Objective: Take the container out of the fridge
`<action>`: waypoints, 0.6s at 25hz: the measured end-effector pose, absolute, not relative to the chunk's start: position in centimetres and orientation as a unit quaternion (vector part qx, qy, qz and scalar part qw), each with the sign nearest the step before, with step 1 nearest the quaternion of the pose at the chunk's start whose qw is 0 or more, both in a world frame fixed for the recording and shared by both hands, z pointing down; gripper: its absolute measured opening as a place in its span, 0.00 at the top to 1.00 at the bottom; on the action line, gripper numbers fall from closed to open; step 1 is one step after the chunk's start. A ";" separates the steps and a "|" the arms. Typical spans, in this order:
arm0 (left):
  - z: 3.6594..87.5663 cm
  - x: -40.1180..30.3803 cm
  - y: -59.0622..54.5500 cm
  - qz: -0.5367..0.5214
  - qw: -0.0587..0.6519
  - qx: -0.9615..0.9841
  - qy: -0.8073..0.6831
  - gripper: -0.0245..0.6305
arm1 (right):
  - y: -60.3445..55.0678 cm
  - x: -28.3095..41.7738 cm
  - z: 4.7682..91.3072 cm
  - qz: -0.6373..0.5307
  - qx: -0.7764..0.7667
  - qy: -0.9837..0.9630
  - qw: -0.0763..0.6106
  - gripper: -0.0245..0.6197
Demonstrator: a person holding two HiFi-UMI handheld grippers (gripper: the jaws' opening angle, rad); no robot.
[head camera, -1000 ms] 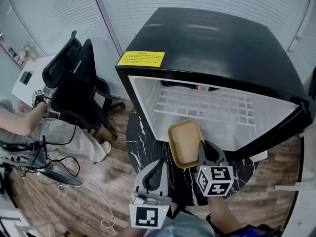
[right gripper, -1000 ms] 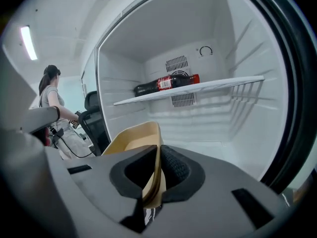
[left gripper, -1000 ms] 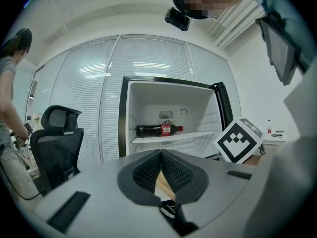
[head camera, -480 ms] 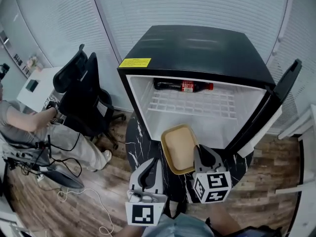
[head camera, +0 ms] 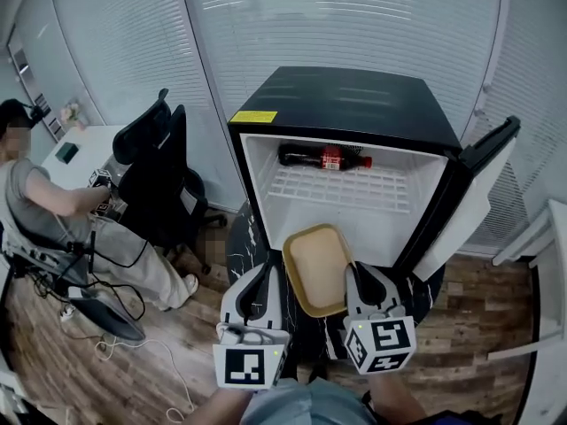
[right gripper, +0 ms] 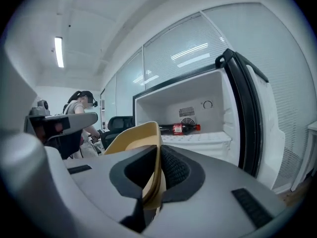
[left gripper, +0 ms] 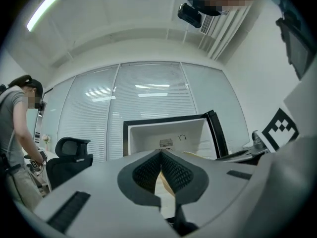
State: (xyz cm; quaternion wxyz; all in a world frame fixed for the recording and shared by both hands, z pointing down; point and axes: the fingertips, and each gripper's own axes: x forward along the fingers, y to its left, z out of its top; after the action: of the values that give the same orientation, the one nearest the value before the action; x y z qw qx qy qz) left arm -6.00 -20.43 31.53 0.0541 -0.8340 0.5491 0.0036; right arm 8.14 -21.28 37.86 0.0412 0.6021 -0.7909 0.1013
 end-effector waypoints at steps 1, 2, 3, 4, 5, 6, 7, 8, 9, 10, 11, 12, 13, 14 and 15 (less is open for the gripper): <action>31.1 -6.0 -20.3 0.005 0.058 -0.832 0.552 0.94 | -20.9 8.1 37.3 0.094 0.602 -0.792 0.037 0.90; 30.6 -6.1 -20.1 0.008 0.062 -0.830 0.554 0.94 | -20.6 8.1 36.7 0.088 0.601 -0.793 0.033 0.90; 30.1 -6.1 -19.8 0.012 0.066 -0.829 0.556 0.94 | -20.2 8.0 36.2 0.081 0.601 -0.795 0.031 0.90; 29.8 -6.1 -19.6 0.015 0.070 -0.828 0.556 0.94 | -19.9 8.0 35.8 0.074 0.599 -0.797 0.029 0.90; 29.5 -6.1 -19.4 0.017 0.074 -0.827 0.557 0.94 | -19.5 7.9 35.5 0.067 0.596 -0.799 0.028 0.90; 29.2 -6.1 -19.3 0.018 0.077 -0.826 0.558 0.94 | -19.2 7.8 35.3 0.059 0.593 -0.802 0.027 0.90; 29.0 -6.1 -19.2 0.020 0.078 -0.826 0.558 0.94 | -18.8 7.8 35.1 0.054 0.590 -0.805 0.026 0.90; 28.7 -6.1 -19.1 0.023 0.079 -0.825 0.560 0.94 | -18.5 7.8 34.9 0.050 0.589 -0.806 0.024 0.90; 28.4 -6.1 -19.0 0.027 0.080 -0.824 0.560 0.94 | -18.2 7.8 34.7 0.047 0.589 -0.807 0.022 0.90; 28.2 -6.1 -18.9 0.030 0.082 -0.823 0.561 0.94 | -18.0 7.8 34.5 0.044 0.589 -0.807 0.020 0.90; 27.9 -6.1 -18.8 0.032 0.084 -0.824 0.560 0.94 | -17.8 7.7 34.3 0.041 0.589 -0.807 0.019 0.90; 27.6 -6.1 -18.6 0.035 0.087 -0.824 0.558 0.94 | -17.7 7.7 34.2 0.038 0.589 -0.807 0.018 0.90; 27.3 -6.0 -18.4 0.039 0.091 -0.826 0.555 0.94 | -17.5 7.7 34.1 0.036 0.590 -0.807 0.017 0.90; 27.1 -6.0 -18.3 0.042 0.092 -0.826 0.554 0.94 | -17.4 7.7 33.9 0.033 0.590 -0.807 0.017 0.90; 27.0 -6.0 -18.2 0.043 0.089 -0.826 0.555 0.94 | -17.3 7.7 33.8 0.031 0.589 -0.807 0.017 0.90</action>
State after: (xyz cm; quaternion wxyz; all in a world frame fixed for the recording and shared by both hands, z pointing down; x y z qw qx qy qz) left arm -6.03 -18.18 27.03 0.0894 -0.8261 0.5547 0.0432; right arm 7.65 -17.33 33.75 0.0168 0.5895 -0.8070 0.0309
